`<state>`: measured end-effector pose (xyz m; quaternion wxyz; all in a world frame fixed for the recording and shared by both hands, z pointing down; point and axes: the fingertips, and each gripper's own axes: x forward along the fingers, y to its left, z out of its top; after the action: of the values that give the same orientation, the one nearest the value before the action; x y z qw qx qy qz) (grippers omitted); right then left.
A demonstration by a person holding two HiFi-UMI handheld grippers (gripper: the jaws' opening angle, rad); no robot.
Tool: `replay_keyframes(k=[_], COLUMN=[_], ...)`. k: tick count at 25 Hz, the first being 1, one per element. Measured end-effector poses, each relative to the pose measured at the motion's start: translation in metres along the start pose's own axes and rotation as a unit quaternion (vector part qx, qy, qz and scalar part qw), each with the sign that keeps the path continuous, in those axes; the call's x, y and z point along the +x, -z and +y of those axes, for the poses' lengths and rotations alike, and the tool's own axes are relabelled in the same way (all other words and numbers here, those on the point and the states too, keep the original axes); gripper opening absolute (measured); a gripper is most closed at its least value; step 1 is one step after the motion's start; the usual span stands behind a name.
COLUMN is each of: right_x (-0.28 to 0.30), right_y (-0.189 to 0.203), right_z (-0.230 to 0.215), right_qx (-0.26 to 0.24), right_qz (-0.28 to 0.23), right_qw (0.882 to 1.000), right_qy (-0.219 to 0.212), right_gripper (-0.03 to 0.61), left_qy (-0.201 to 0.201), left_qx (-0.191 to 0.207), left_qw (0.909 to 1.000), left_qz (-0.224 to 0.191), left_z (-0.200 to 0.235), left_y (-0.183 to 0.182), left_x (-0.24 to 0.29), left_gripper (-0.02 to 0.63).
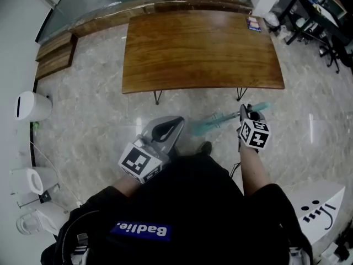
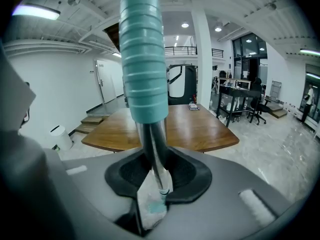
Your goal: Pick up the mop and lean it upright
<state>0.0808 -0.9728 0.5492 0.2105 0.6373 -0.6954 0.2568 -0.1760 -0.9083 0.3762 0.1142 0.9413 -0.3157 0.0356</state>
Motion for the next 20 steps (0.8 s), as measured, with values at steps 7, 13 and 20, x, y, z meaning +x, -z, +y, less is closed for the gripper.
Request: replay_keyframes(k=[7, 13, 20], right_x=[0.021, 0.047, 0.082], right_y=[0.01, 0.011, 0.035], right_z=[-0.034, -0.056, -0.066], right_qx=[0.022, 0.036, 0.032], right_qz=[0.017, 0.03, 0.063], right_qw=[1.0, 0.999, 0.997], right_qy=[0.01, 0.006, -0.018], right_gripper=[0.101, 0.103, 0.103], left_qy=[-0.009, -0.01, -0.026], left_qx=[-0.011, -0.01, 0.001], left_qw=[0.9998, 0.9994, 0.9985], left_qz=[0.017, 0.033, 0.048], left_z=[0.0, -0.005, -0.007], left_y=[0.011, 0.016, 0.013], left_x=[0.018, 0.034, 0.044], left_gripper=[0.02, 0.02, 0.02])
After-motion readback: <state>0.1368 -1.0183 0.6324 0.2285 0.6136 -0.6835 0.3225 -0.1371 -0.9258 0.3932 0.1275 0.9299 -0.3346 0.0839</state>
